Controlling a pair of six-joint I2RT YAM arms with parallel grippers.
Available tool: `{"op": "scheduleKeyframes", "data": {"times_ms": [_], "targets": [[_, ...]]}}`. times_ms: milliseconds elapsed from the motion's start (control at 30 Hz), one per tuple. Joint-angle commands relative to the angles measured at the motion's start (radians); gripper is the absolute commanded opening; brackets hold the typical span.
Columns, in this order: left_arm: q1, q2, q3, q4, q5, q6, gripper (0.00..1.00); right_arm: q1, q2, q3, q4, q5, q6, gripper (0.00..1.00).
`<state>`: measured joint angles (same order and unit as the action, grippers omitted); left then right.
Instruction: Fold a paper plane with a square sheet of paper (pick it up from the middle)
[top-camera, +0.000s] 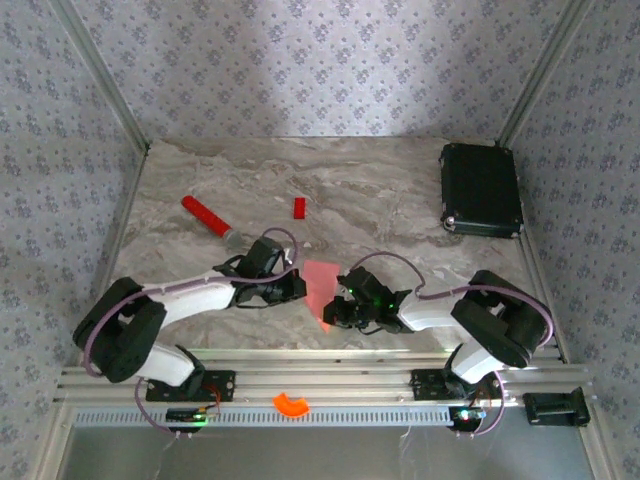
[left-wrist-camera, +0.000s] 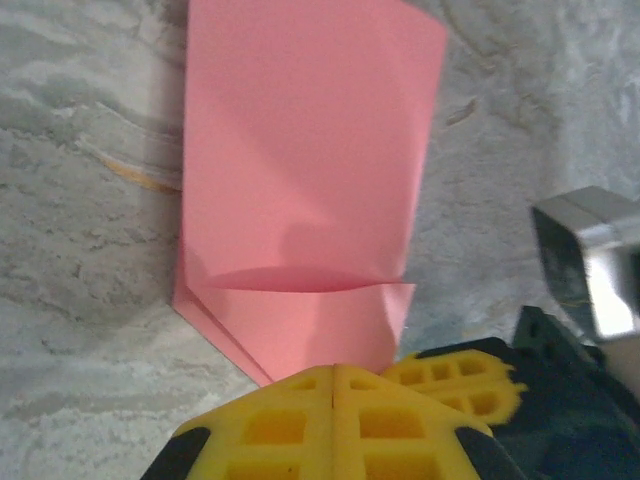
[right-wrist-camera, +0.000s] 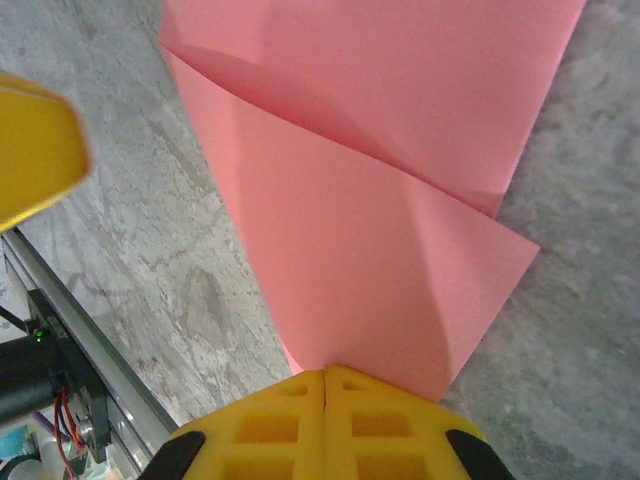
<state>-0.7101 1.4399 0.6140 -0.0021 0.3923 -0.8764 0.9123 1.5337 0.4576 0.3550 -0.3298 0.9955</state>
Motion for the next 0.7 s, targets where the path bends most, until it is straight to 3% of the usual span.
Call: {"op": "scheduleKeyframes", "data": {"times_ms": [0, 200, 667], "targets": [[-0.016, 0.071, 0.036, 0.031, 0.004, 0.001, 0.00, -0.008, 0.000, -0.005, -0.157, 0.033, -0.033, 0.01], [-0.043, 0.163, 0.062, 0.000, -0.018, 0.007, 0.00, -0.007, -0.017, 0.008, -0.165, 0.035, -0.038, 0.03], [-0.044, 0.207, 0.042, -0.015, -0.038, 0.003, 0.00, 0.039, -0.028, 0.111, -0.189, 0.062, -0.043, 0.07]]}}
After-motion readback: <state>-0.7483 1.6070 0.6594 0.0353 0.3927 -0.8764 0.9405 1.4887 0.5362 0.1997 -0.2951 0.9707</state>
